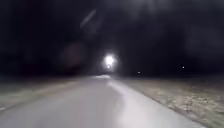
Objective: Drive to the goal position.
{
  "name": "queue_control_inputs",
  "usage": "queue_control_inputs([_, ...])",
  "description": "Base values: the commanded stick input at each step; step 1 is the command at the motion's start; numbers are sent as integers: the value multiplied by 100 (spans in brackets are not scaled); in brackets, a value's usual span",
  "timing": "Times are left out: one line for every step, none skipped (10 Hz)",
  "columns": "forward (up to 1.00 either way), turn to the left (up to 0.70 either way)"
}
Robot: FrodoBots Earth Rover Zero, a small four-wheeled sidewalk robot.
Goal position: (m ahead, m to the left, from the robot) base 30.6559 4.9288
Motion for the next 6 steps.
queue_control_inputs([100,0])
queue_control_inputs([100,0])
queue_control_inputs([100,0])
queue_control_inputs([100,0])
queue_control_inputs([100,0])
queue_control_inputs([100,0])
